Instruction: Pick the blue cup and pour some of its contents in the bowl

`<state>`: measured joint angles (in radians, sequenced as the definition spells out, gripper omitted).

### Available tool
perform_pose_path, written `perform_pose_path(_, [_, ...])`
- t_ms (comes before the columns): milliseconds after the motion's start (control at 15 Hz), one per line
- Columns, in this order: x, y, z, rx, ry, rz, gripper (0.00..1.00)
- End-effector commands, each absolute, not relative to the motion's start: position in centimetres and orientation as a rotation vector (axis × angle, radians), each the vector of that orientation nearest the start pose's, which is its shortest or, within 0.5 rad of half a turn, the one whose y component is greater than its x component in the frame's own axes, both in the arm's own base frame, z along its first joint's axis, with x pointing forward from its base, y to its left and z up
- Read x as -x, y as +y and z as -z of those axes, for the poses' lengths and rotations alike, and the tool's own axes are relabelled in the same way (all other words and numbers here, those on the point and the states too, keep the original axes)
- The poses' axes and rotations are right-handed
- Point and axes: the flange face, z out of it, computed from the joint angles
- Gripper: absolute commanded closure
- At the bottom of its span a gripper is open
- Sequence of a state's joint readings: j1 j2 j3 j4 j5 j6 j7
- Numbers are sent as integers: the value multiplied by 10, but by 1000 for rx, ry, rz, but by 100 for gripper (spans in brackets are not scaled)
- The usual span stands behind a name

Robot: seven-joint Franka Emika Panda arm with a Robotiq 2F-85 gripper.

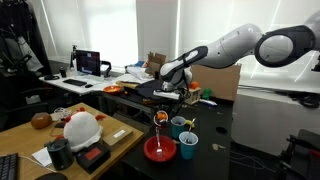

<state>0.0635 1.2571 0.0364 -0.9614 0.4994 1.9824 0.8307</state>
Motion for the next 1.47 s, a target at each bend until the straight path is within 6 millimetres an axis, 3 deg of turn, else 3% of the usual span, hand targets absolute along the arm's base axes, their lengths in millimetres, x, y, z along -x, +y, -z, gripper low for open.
perform_pose_path(0, [-746,95,-62,2431,1362,-605,92])
perform_pose_path(533, [-743,94,-38,2504,1351,-599,92])
perform_pose_path(1400, [-750,99,-34,2574,1339,-517,92])
